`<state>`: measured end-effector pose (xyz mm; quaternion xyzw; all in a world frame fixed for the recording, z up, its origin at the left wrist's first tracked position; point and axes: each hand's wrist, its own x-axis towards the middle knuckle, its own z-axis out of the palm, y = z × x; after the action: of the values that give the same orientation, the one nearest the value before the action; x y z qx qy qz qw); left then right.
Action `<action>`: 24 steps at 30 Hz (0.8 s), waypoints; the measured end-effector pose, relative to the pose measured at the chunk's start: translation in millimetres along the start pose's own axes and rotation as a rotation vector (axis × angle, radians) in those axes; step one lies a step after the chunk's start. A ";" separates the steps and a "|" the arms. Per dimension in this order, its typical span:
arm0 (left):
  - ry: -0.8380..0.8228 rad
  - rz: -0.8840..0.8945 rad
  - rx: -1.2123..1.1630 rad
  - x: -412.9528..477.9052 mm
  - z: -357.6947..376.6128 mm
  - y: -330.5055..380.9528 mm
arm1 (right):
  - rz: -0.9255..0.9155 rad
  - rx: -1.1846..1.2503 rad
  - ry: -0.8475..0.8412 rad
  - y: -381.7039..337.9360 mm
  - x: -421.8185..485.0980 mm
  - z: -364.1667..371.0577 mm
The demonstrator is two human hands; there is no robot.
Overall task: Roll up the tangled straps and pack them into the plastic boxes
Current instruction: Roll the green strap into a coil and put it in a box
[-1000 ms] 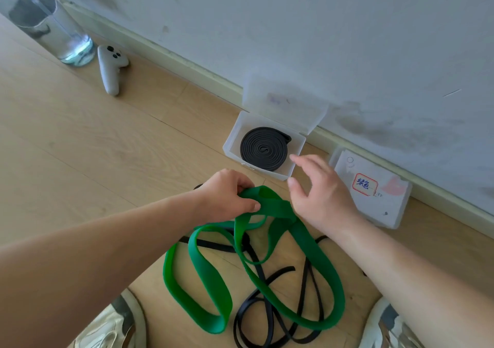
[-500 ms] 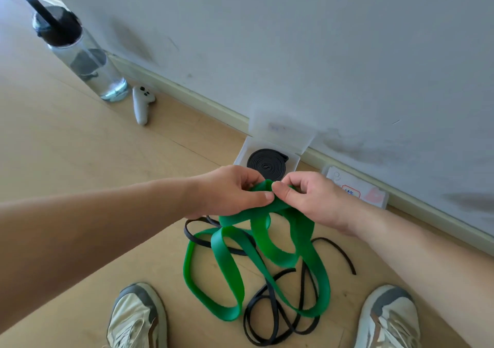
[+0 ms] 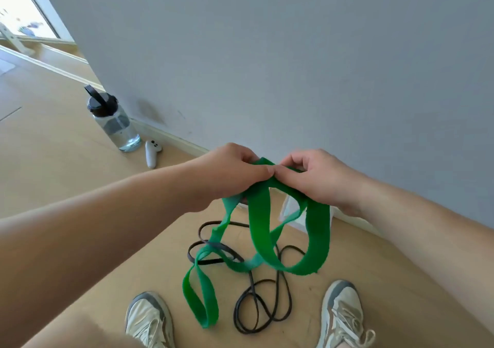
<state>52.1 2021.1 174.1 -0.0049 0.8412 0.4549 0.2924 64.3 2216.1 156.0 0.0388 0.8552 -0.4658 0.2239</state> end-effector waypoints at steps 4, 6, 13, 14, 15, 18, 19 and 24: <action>0.161 0.097 -0.185 -39.5 -2.4 31.5 | -0.077 0.106 0.234 -30.7 -36.8 -18.4; 0.234 0.157 -0.199 -52.0 1.0 37.3 | -0.087 0.188 0.272 -37.7 -54.5 -27.4; 0.200 0.158 -0.484 -58.9 32.9 7.2 | 0.049 0.150 0.081 -3.1 -83.1 2.7; 0.155 0.169 -0.473 -57.8 36.6 5.0 | 0.026 0.092 0.082 0.0 -81.9 7.8; 0.123 0.187 -0.430 -56.0 39.1 4.1 | 0.019 0.032 0.084 -0.6 -80.6 10.5; 0.131 0.236 -0.259 -52.8 36.0 1.7 | -0.030 -0.098 0.114 -4.4 -75.6 10.0; 0.146 0.229 -0.214 -51.3 31.2 1.1 | -0.045 -0.146 0.144 -8.3 -74.1 8.2; 0.069 0.176 0.115 -43.4 12.9 -8.1 | -0.023 -0.269 0.180 -8.0 -63.3 -10.5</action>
<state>96.6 2015.0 184.0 0.0701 0.8725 0.4295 0.2221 115.2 2229.1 193.7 0.0401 0.9268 -0.3443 0.1443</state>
